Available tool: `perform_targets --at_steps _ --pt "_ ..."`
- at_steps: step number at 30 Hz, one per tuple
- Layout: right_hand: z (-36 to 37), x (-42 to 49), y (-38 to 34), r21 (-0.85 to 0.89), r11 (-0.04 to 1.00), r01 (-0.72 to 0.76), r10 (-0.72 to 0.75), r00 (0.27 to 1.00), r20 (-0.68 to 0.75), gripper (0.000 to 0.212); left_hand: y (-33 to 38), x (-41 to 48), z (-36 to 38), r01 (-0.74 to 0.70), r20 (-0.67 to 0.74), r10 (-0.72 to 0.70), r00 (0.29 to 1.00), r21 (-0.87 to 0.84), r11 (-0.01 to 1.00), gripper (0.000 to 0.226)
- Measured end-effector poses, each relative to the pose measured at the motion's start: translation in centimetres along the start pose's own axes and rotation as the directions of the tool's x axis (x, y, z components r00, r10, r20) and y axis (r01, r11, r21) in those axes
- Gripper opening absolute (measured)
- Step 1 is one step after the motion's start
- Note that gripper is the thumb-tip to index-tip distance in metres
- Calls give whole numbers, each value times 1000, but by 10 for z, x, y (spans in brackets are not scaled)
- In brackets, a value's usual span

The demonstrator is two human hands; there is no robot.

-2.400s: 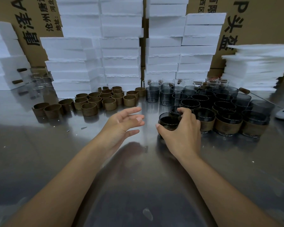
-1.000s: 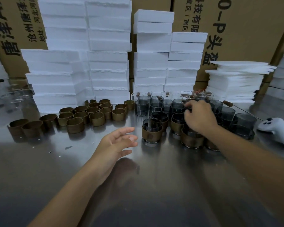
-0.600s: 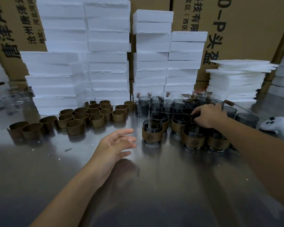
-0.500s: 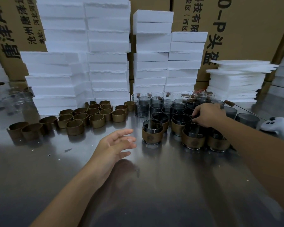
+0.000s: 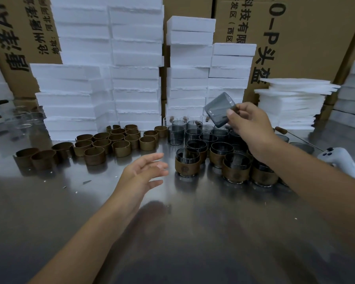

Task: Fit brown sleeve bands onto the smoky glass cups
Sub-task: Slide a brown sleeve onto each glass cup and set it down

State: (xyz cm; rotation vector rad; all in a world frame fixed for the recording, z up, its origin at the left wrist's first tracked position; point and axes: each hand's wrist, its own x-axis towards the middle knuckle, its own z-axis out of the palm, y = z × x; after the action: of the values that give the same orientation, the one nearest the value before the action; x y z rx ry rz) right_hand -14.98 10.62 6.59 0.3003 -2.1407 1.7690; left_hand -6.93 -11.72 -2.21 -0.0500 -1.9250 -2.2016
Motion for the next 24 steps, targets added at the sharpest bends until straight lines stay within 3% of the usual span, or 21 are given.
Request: perform_targets --at_steps 2,5,10,12,16,19,22,24 --pt "8 -20 -10 79 996 -38 33 997 71 7 4 -4 4 -19 -6 19 1000 -37 999 24" --pt "23 -55 -10 114 992 -49 33 990 136 10 8 -9 11 -61 -16 60 998 -57 997 43" --pt "49 -107 11 120 993 12 -38 976 214 17 8 -15 15 -84 63 82 995 31 996 62" --pt "53 -114 20 117 993 26 -49 980 195 18 4 -15 15 -70 58 67 996 53 996 65" --pt "52 -116 30 181 983 -1 -31 985 171 45 -2 -15 15 -45 57 42 998 56 997 61" --pt "46 -115 36 226 972 -70 -4 951 309 39 -5 -16 19 -44 106 38 994 62 997 59" --pt "46 -116 45 185 979 -80 3 924 382 73 -7 -18 24 -38 143 27 989 68 997 64" --pt "47 -114 48 151 987 -53 -8 926 379 79 -6 -19 24 -33 149 25 988 53 998 66"
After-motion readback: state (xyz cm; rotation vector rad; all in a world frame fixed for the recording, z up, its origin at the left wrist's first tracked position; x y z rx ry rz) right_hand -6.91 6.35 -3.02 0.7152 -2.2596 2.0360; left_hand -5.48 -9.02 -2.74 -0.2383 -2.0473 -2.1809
